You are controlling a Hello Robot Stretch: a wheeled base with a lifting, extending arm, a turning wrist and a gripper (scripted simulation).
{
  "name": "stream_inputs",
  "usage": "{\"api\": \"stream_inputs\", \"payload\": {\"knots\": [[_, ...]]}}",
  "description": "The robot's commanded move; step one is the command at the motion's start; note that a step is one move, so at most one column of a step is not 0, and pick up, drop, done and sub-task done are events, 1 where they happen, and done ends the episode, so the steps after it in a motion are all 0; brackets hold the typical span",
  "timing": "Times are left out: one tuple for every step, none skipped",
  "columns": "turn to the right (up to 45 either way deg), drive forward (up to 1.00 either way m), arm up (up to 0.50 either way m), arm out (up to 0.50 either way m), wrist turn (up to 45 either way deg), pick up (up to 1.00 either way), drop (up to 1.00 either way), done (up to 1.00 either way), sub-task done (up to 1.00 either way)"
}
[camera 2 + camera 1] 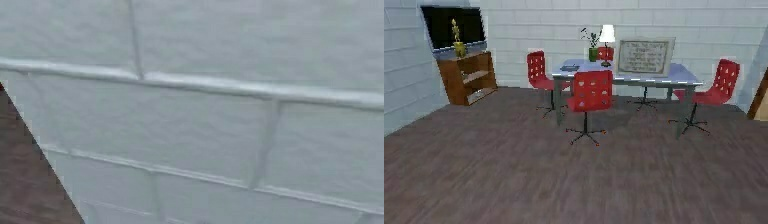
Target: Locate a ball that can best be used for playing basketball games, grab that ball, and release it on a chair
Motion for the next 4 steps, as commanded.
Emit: {"api": "stream_inputs", "payload": {"knots": [[-45.0, 0.00, 0.00, 0.00, 0.0, 0.00, 0.00, 0.00, 0.00], [-30.0, 0.00, 0.00, 0.00, 0.0, 0.00, 0.00, 0.00, 0.00], [0.0, 0.20, 0.00, 0.00, 0.0, 0.00, 0.00, 0.00, 0.00], [45.0, 0.00, 0.00, 0.00, 0.0, 0.00, 0.00, 0.00, 0.00]]}}
